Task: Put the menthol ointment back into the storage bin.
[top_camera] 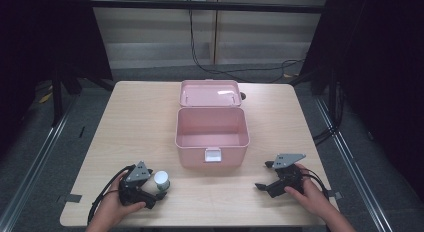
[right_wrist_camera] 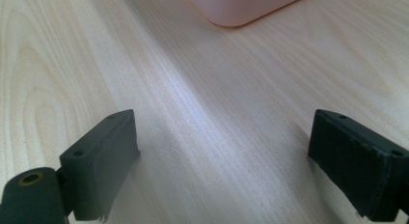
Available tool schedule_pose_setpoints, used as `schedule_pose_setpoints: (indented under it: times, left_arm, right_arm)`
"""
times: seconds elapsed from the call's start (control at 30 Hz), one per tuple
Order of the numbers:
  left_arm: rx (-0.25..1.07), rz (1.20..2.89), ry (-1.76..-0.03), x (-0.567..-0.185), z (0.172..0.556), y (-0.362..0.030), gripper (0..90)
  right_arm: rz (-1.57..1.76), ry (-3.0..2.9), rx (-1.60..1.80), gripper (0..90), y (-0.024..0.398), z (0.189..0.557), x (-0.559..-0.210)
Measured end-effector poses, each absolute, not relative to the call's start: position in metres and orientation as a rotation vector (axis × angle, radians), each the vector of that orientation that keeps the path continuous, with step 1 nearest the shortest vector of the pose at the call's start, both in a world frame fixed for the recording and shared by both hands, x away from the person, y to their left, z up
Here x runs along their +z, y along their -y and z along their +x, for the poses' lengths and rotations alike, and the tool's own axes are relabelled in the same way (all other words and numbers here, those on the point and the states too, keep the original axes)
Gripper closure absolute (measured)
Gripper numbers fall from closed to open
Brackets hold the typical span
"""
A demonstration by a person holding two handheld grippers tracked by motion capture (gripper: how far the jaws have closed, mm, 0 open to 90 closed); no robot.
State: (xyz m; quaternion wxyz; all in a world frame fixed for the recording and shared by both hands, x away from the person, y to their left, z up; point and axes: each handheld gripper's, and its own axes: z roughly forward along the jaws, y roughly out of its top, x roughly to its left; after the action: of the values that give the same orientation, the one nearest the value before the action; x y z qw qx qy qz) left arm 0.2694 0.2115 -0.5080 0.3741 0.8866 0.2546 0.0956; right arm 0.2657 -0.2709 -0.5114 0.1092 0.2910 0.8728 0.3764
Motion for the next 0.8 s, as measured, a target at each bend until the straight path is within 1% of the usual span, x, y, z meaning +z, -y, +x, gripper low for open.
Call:
schedule_pose_setpoints:
  times: [0.17,0.23,0.3,0.4,0.47,0.53,0.57,0.67,0.7,0.8]
  left_arm:
    - [0.248,2.286,-0.681,-0.506,0.269,-0.209,6.5]
    - [0.246,2.313,-0.712,-0.501,0.269,-0.208,10.0]
    - [0.211,2.349,-0.738,-0.496,0.268,-0.207,16.4]
    - [0.165,2.429,-0.768,-0.488,0.267,-0.206,19.2]
    - [0.137,2.499,-0.738,-0.483,0.268,-0.205,21.7]
    - [0.138,2.514,-0.729,-0.481,0.268,-0.204,25.2]
    - [0.097,2.544,-0.732,-0.475,0.269,-0.203,27.1]
    - [0.043,2.572,-0.799,-0.463,0.276,-0.200,29.5]
    - [0.039,2.589,-0.797,-0.460,0.278,-0.198,30.0]
    - [-0.037,2.623,-0.866,-0.451,0.285,-0.191,32.2]
  right_arm:
    - [0.855,-2.566,1.107,9.5,0.271,0.266,-0.511]
    - [0.857,-2.566,1.107,9.5,0.271,0.266,-0.511]
    - [0.857,-2.566,1.107,9.5,0.271,0.266,-0.511]
    - [0.856,-2.567,1.107,9.5,0.271,0.266,-0.511]
    - [0.855,-2.566,1.107,9.5,0.271,0.266,-0.511]
    - [0.857,-2.566,1.107,9.5,0.271,0.266,-0.511]
    - [0.857,-2.566,1.107,9.5,0.271,0.266,-0.511]
    - [0.855,-2.566,1.107,9.5,0.271,0.266,-0.511]
    - [0.857,-2.566,1.107,9.5,0.271,0.266,-0.511]
    - [0.855,-2.566,1.106,9.5,0.271,0.266,-0.511]
